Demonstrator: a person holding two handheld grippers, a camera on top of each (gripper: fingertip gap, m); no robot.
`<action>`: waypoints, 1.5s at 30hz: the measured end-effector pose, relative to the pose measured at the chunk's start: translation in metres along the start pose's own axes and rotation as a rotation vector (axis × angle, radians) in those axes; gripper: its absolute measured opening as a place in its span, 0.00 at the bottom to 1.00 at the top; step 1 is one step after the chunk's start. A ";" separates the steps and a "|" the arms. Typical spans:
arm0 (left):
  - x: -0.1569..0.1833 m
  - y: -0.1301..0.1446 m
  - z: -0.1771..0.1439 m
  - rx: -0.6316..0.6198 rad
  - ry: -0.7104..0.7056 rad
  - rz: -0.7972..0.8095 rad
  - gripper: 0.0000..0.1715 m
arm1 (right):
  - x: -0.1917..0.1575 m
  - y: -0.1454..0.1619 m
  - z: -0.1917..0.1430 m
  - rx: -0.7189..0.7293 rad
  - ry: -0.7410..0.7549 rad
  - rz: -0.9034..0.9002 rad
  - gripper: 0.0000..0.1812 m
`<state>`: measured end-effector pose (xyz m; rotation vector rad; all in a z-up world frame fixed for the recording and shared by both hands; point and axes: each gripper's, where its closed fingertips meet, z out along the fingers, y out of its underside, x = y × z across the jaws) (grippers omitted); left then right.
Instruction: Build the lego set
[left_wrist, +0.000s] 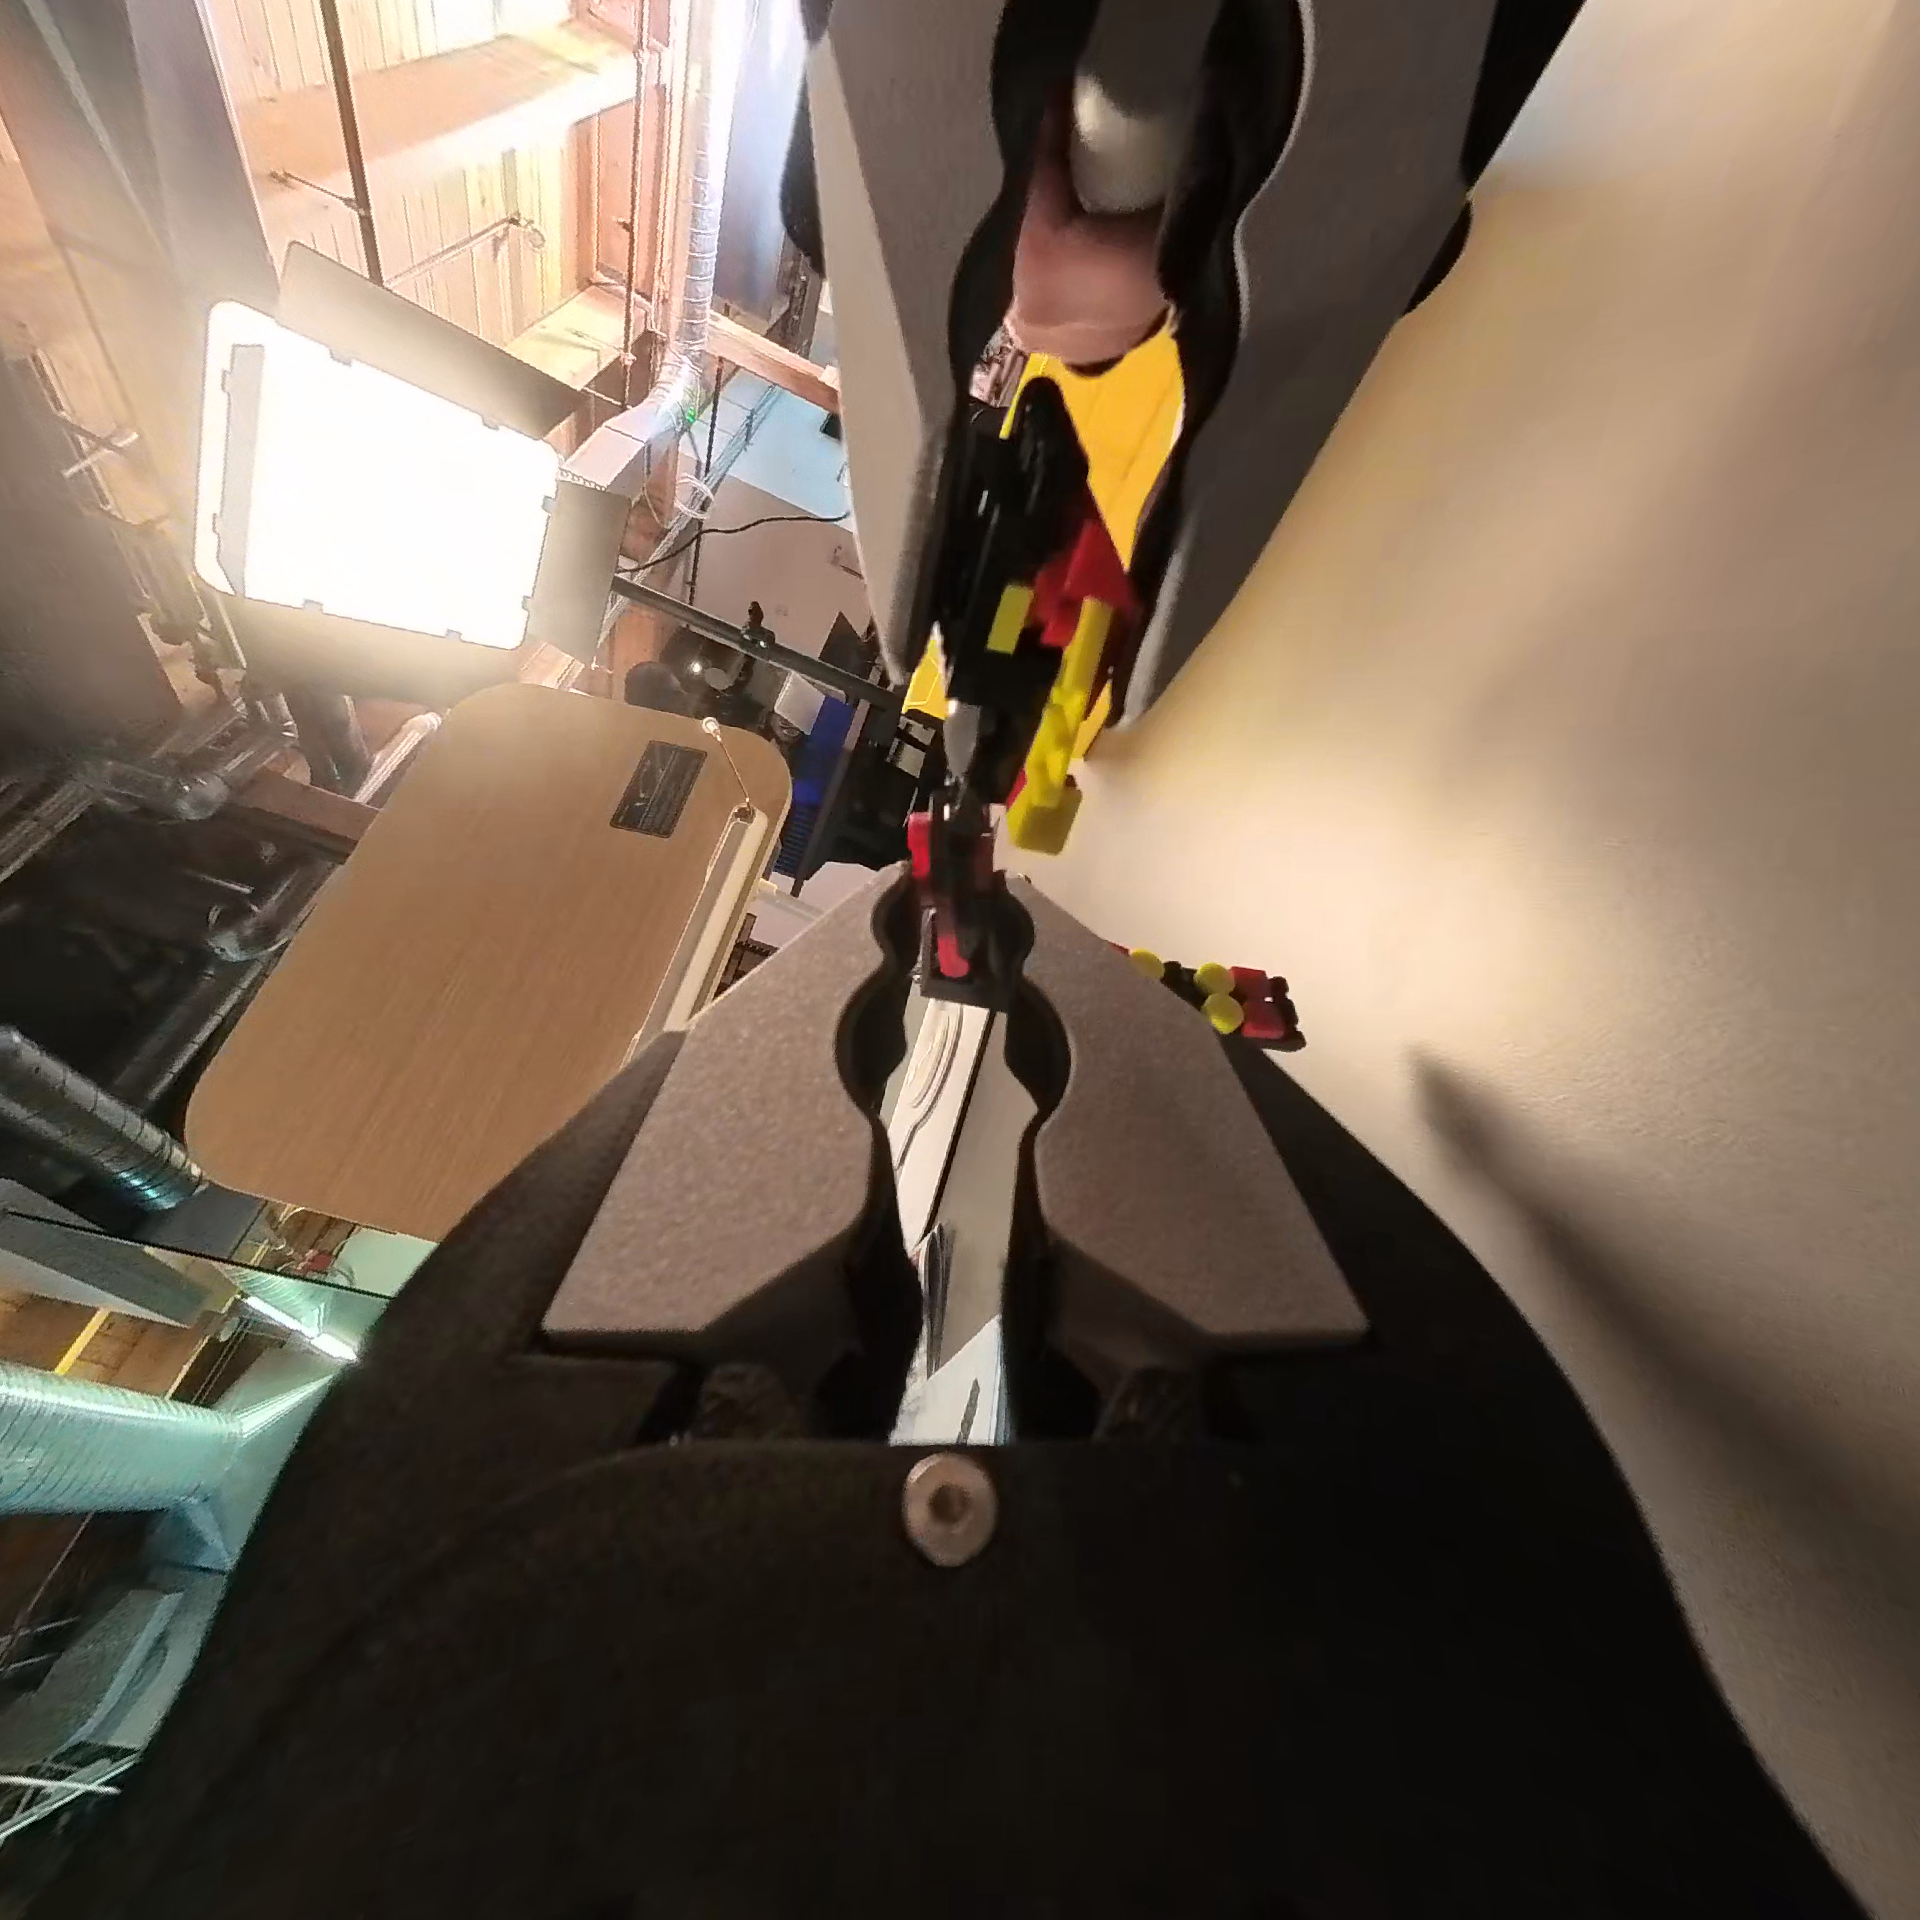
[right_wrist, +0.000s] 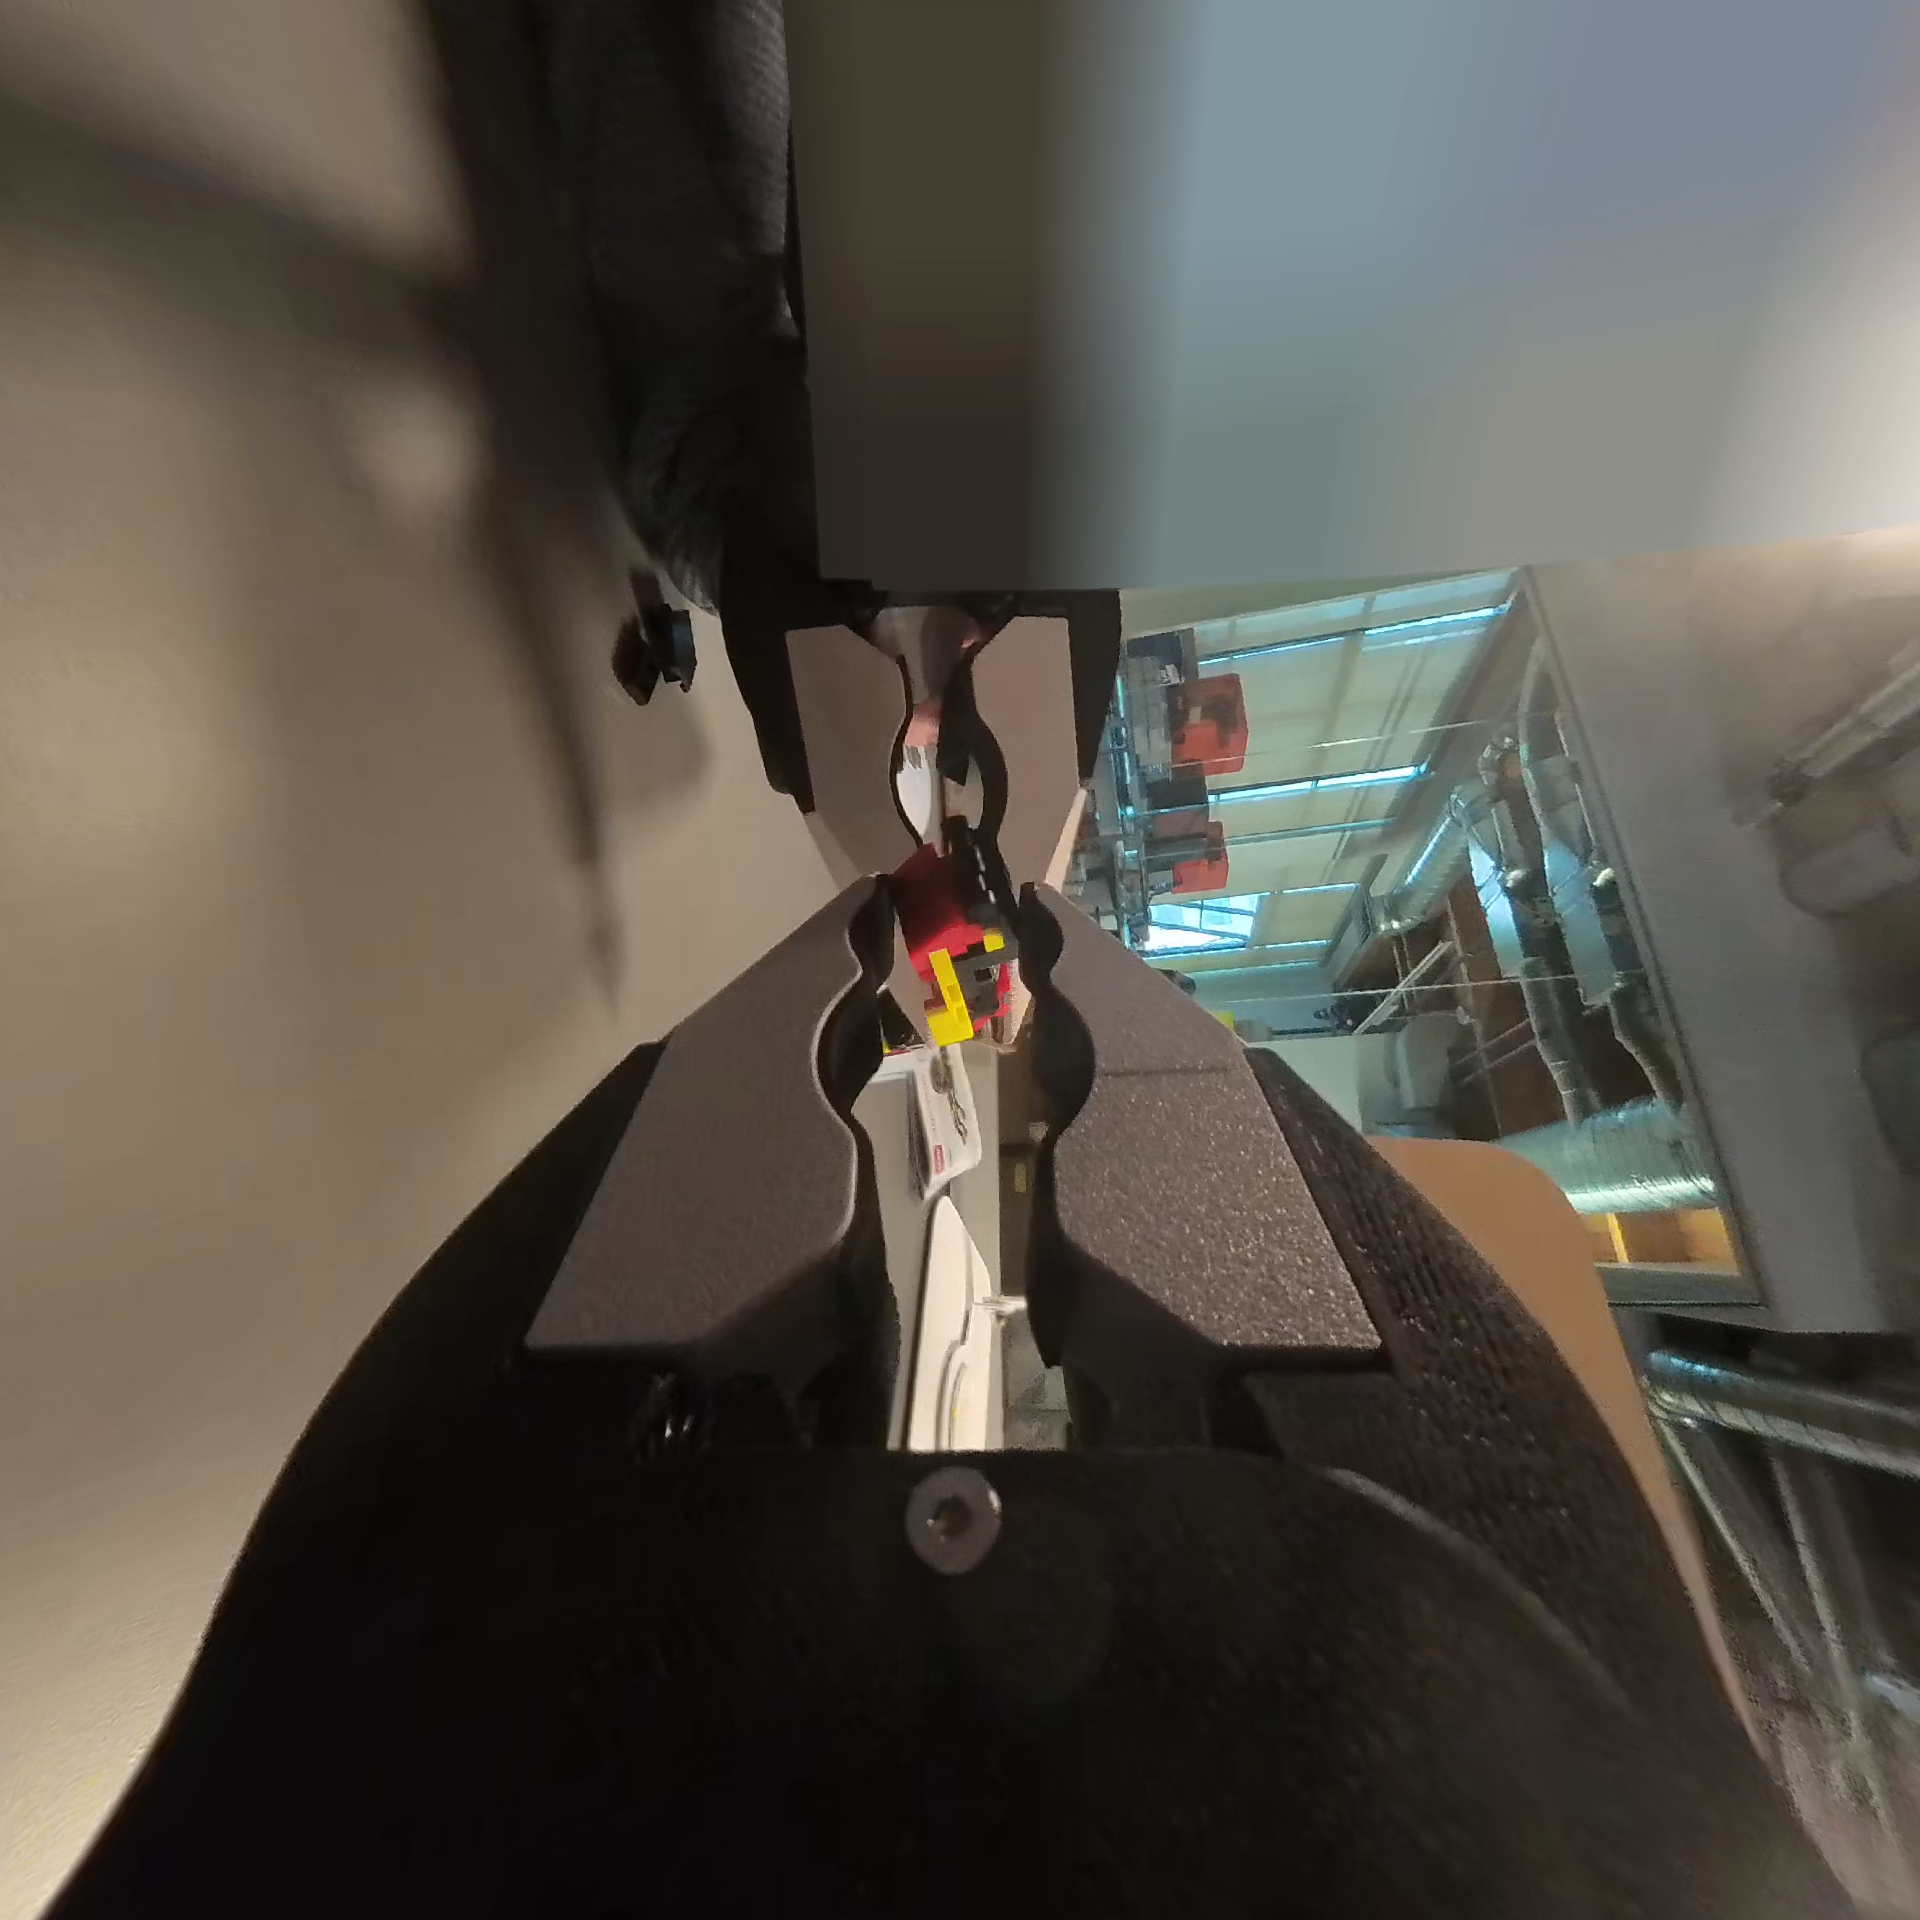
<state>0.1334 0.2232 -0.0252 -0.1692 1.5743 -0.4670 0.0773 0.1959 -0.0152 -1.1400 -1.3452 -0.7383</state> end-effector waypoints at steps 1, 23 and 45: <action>0.000 0.000 0.000 0.001 0.000 0.000 0.06 | 0.000 0.000 0.000 0.003 0.001 0.005 0.12; 0.009 0.000 0.001 0.025 0.074 -0.082 0.07 | 0.001 -0.001 0.000 0.063 -0.016 0.152 0.12; 0.015 0.006 0.002 -0.014 0.113 -0.115 0.06 | -0.003 0.009 0.001 0.043 -0.067 0.243 0.11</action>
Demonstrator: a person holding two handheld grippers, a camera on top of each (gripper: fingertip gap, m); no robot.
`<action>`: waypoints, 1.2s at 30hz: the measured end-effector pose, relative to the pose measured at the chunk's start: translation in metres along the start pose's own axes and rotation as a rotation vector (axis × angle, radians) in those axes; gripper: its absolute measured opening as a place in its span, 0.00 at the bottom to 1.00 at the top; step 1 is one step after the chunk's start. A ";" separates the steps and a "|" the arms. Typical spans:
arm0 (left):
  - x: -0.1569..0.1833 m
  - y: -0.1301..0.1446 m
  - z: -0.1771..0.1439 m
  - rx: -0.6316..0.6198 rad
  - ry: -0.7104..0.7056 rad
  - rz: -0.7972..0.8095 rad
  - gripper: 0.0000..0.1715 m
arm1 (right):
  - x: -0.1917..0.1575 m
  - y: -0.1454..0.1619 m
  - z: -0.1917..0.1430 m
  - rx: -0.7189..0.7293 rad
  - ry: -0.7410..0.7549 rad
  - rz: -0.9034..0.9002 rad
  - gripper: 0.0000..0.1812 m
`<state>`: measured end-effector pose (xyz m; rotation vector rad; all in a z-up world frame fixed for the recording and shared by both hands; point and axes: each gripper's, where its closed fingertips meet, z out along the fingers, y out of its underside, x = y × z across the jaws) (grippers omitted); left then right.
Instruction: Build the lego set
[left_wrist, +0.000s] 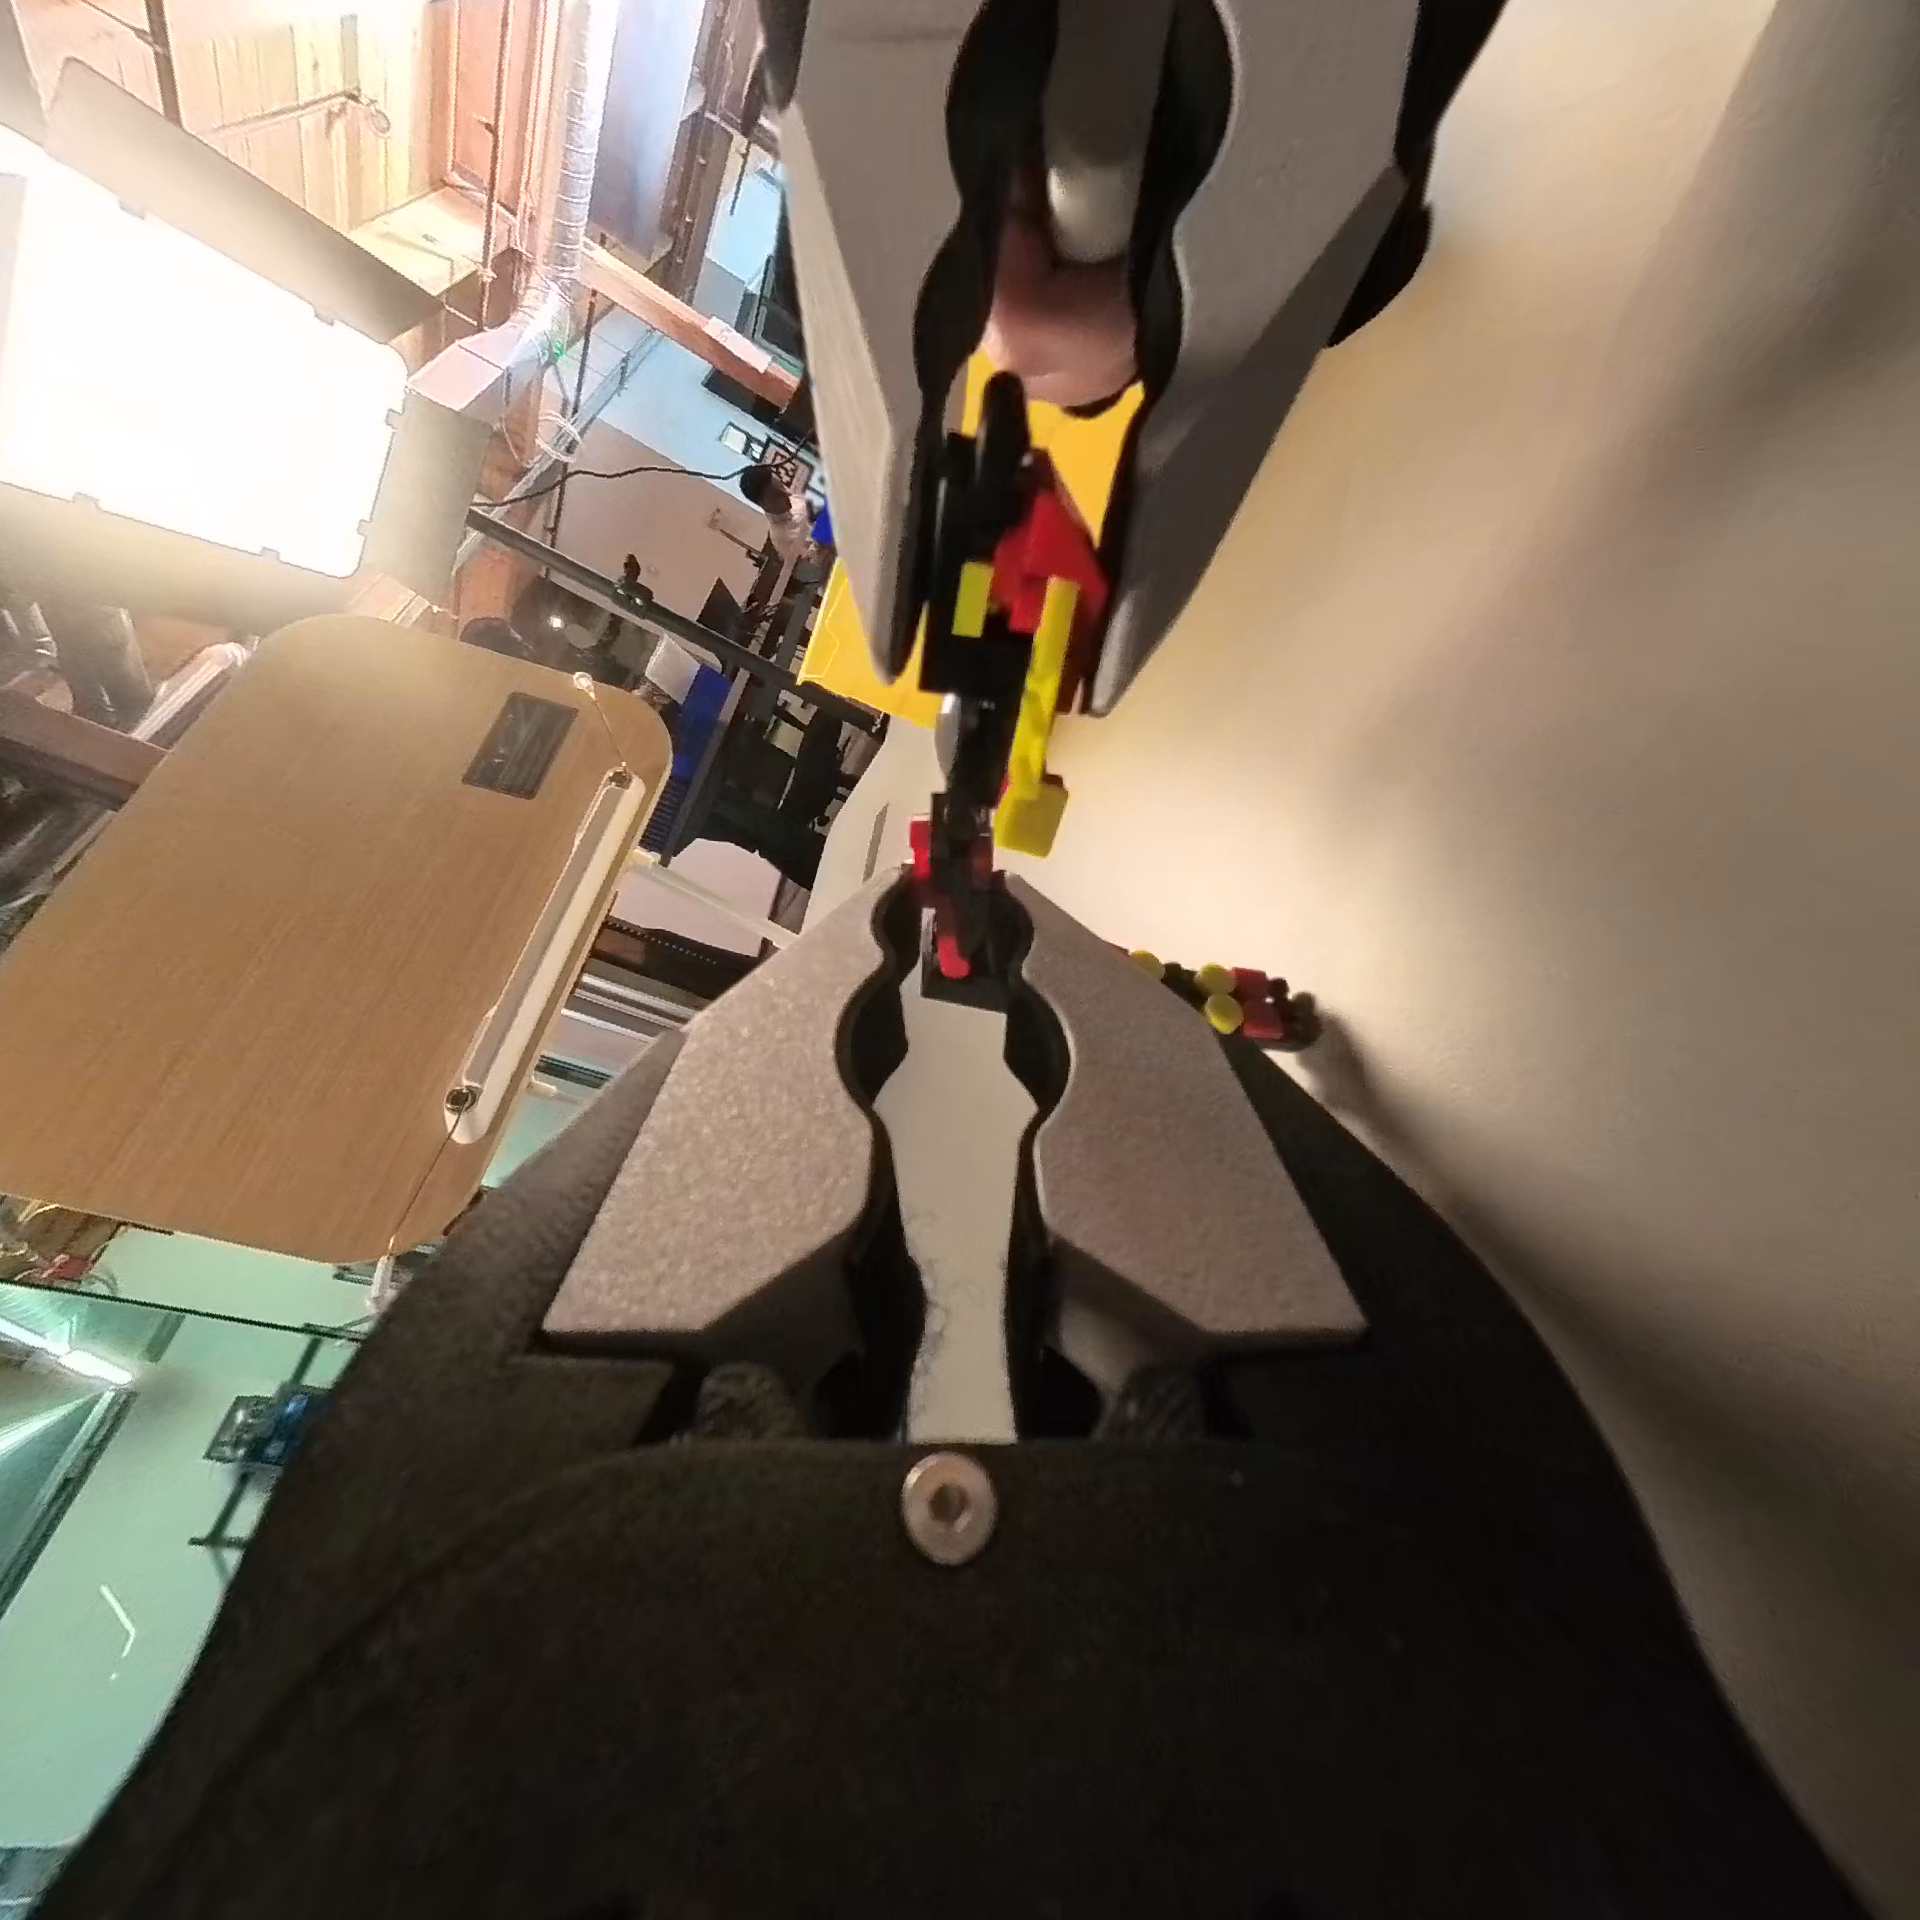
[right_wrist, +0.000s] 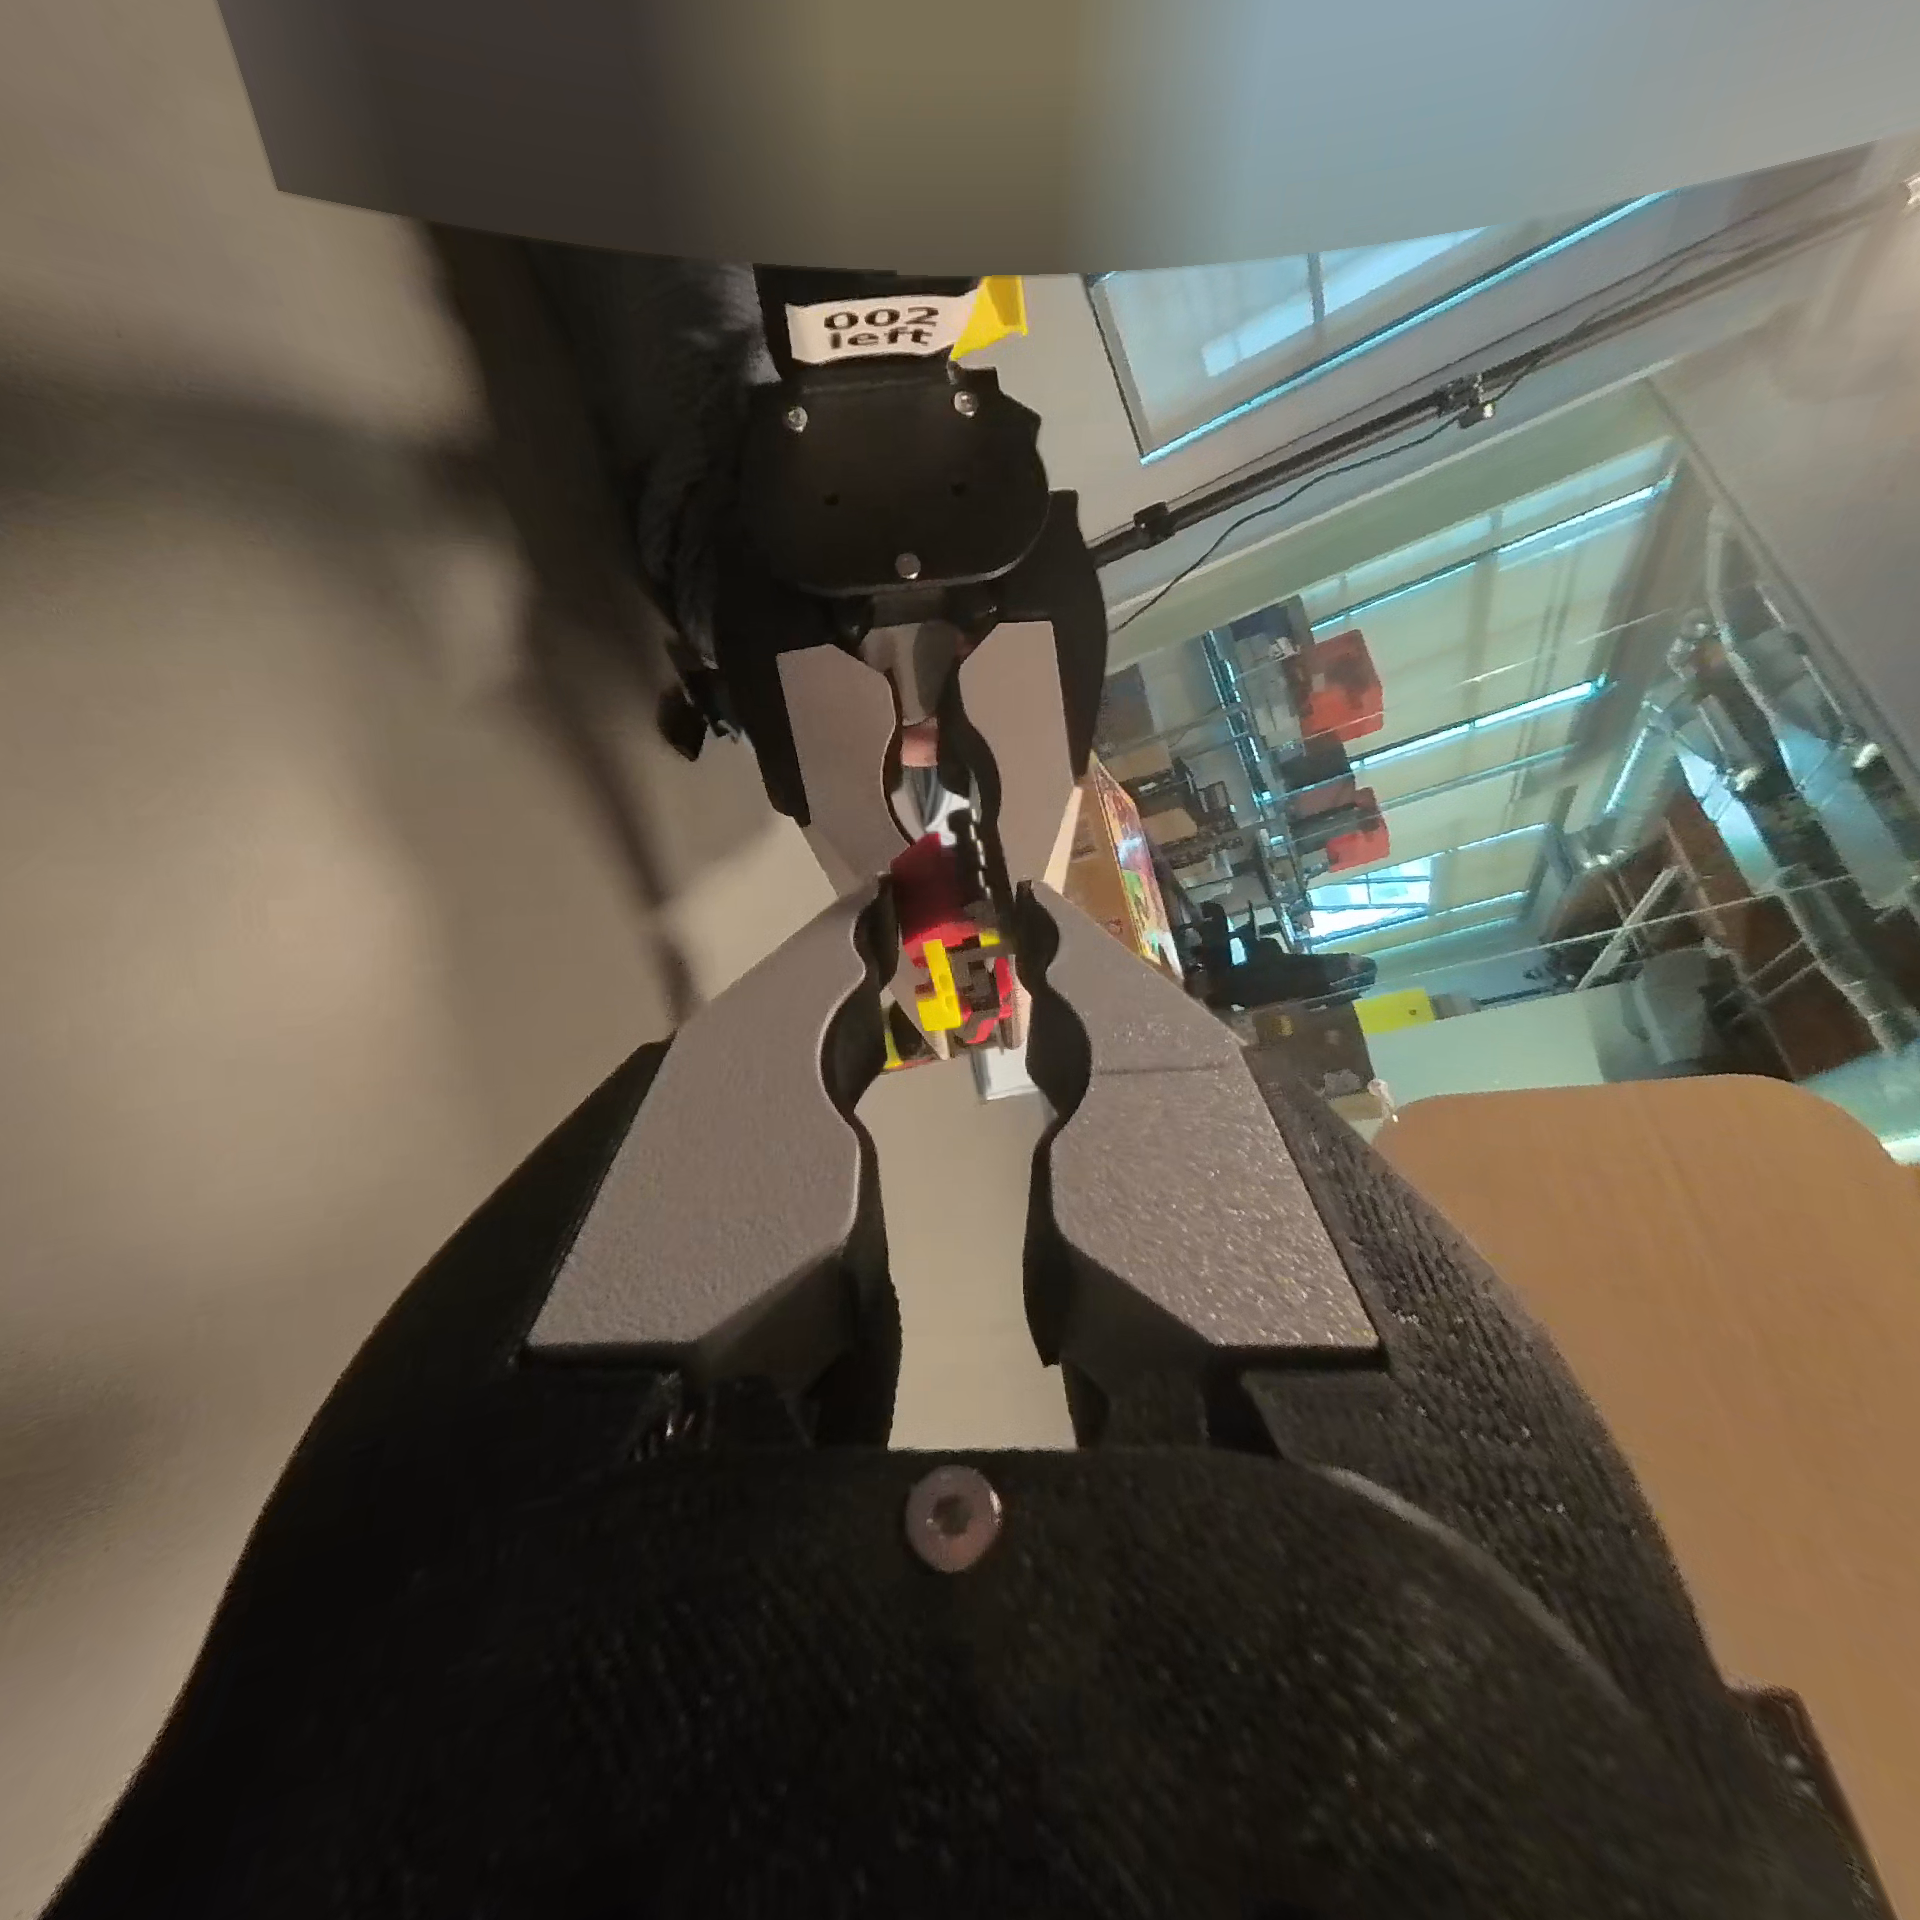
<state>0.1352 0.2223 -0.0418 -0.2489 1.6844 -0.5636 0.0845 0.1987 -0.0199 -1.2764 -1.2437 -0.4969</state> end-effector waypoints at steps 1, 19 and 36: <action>0.000 0.000 0.000 -0.001 0.001 0.002 0.06 | 0.000 0.000 0.000 0.002 -0.002 0.010 0.11; -0.001 0.007 0.003 -0.058 0.007 -0.041 0.06 | 0.004 0.013 0.001 -0.119 -0.001 -0.042 0.11; 0.002 0.009 0.004 -0.108 -0.021 0.101 0.06 | -0.003 0.024 -0.003 -0.270 -0.104 -0.090 0.11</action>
